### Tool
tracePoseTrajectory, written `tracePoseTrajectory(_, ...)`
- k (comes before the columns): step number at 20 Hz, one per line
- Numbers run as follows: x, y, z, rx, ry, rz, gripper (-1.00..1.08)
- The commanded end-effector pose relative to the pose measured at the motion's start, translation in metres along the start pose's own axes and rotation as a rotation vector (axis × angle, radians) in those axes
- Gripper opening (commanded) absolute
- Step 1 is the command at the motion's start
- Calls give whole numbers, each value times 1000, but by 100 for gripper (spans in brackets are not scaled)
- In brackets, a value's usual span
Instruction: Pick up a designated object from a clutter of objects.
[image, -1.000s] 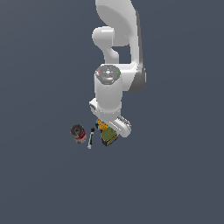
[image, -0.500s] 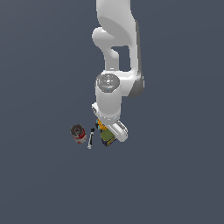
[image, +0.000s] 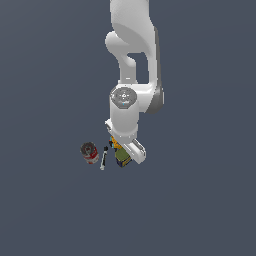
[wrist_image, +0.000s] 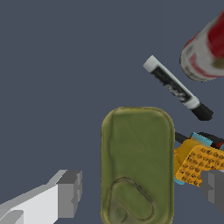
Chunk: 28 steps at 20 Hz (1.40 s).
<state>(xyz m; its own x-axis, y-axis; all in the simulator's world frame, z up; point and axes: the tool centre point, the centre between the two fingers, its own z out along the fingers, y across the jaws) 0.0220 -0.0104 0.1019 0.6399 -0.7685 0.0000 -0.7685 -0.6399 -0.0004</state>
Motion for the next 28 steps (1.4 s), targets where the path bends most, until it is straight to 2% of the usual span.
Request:
tracePoseTrajectory(1, 0, 1, 9, -1, 0, 1, 100)
tracePoseTrajectory(7, -1, 1, 37, -1, 0, 4, 100)
tracePoseTrajectory(12, 0, 0, 43, -1, 0, 4, 100)
tracePoseTrajectory(13, 0, 0, 43, -1, 0, 4, -100)
tracePoseTrajectory(28, -2, 1, 37, 0, 0, 3, -100)
